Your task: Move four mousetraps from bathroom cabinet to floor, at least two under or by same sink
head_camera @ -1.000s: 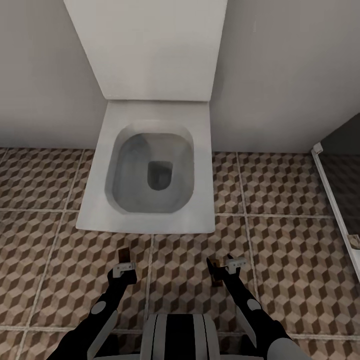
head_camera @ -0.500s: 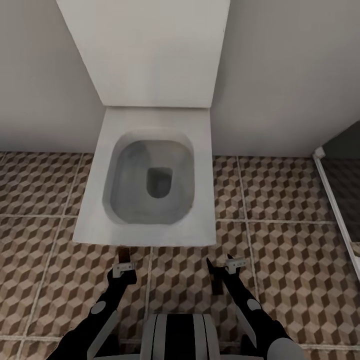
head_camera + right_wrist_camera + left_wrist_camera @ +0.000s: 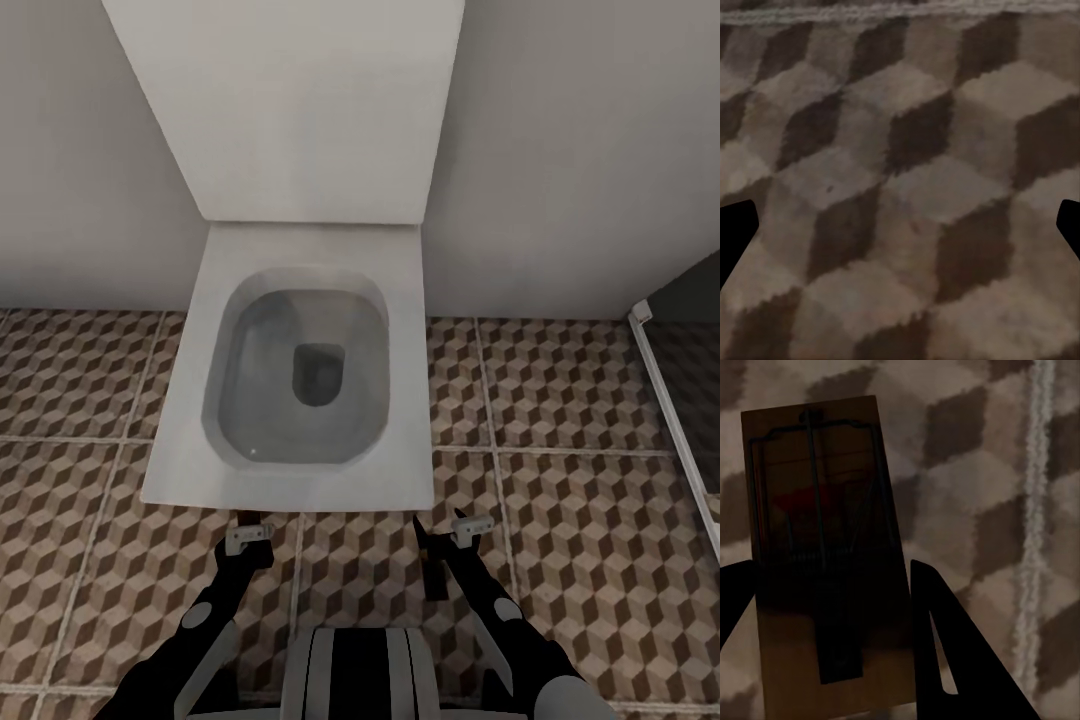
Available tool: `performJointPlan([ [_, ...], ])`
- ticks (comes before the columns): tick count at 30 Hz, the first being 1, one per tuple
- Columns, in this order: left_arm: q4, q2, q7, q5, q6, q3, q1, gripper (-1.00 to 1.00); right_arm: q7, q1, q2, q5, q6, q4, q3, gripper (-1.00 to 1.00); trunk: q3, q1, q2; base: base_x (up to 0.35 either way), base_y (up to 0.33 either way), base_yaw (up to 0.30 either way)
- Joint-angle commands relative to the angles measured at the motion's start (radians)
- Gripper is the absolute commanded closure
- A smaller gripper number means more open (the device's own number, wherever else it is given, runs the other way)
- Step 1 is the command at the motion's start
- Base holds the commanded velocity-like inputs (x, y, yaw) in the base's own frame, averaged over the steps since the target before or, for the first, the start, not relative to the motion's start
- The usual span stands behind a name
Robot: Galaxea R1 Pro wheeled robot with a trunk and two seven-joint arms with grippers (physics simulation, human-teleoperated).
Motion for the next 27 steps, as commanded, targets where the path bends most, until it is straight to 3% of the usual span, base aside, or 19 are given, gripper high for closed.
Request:
performJointPlan([
  [1, 0.0, 0.002, 0.011, 0.006, -0.005, -0.008, -0.001, 1.0, 0.004, 0.0, 0.0, -0.003, -0.003, 0.001, 0.0, -1.0, 0.0, 0.0, 0.0, 0.002, 0.0, 0.0],
  [27, -0.002, 0.002, 0.01, 0.006, -0.005, -0.008, -0.001, 1.0, 0.004, 0.0, 0.0, -0.003, -0.003, 0.001, 0.0, -1.0, 0.0, 0.0, 0.0, -0.052, 0.0, 0.0],
])
